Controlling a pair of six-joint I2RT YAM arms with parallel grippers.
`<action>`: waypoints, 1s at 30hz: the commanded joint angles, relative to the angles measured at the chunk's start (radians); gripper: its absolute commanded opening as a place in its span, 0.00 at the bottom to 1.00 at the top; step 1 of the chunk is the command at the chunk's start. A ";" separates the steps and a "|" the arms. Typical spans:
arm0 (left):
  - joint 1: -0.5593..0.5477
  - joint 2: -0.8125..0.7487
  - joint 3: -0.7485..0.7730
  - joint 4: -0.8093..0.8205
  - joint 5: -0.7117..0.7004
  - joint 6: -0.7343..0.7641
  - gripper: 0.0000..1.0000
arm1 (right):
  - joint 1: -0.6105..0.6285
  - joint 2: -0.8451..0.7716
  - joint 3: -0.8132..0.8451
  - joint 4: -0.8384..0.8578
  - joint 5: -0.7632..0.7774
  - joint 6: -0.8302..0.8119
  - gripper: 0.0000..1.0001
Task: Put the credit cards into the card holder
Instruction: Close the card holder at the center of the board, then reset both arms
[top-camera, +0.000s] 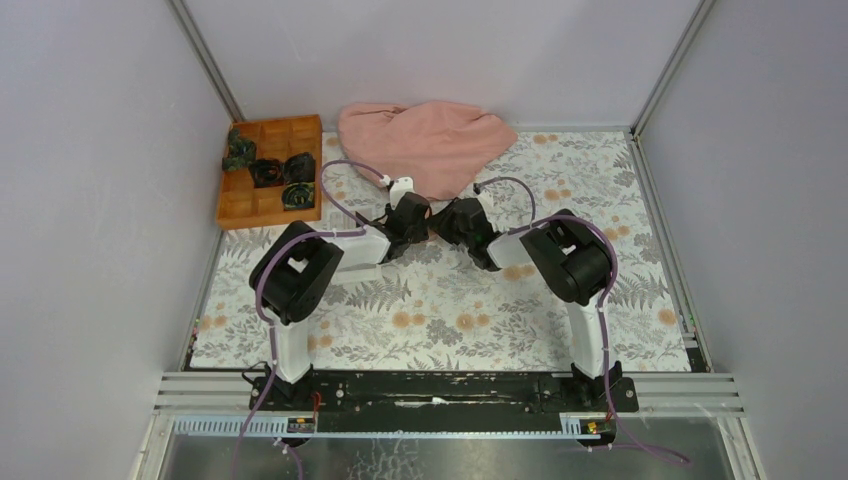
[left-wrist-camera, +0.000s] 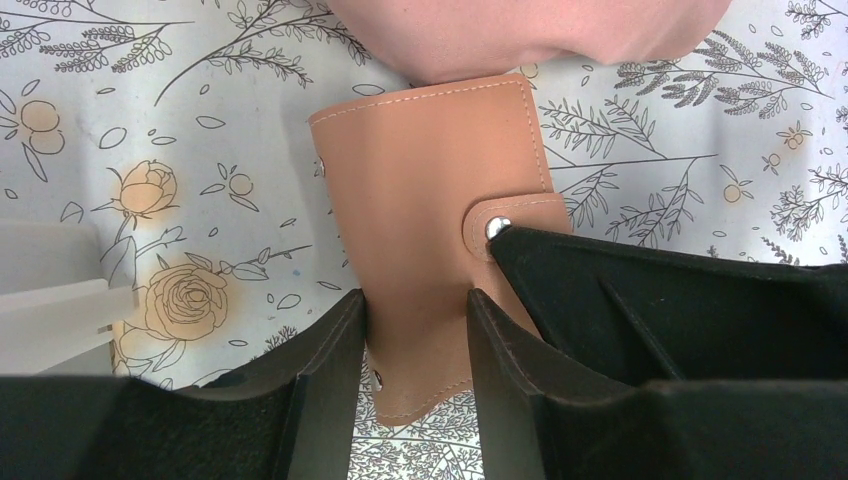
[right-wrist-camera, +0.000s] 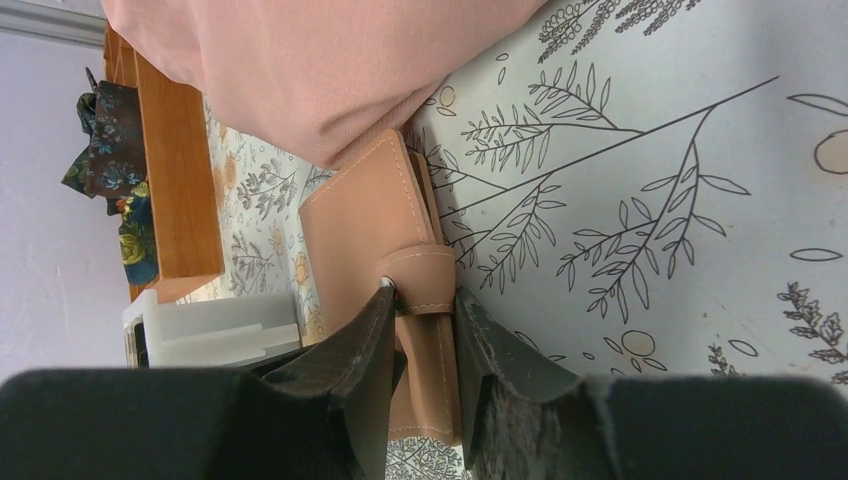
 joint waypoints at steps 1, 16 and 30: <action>-0.068 0.189 -0.075 -0.217 0.332 0.006 0.46 | 0.077 0.191 -0.042 -0.436 -0.232 -0.010 0.23; -0.068 0.061 -0.101 -0.233 0.315 -0.010 0.58 | 0.077 -0.065 -0.273 -0.237 -0.164 -0.013 0.59; -0.068 -0.274 -0.145 -0.173 0.270 -0.043 0.71 | 0.077 -0.400 -0.385 -0.344 0.074 -0.063 0.61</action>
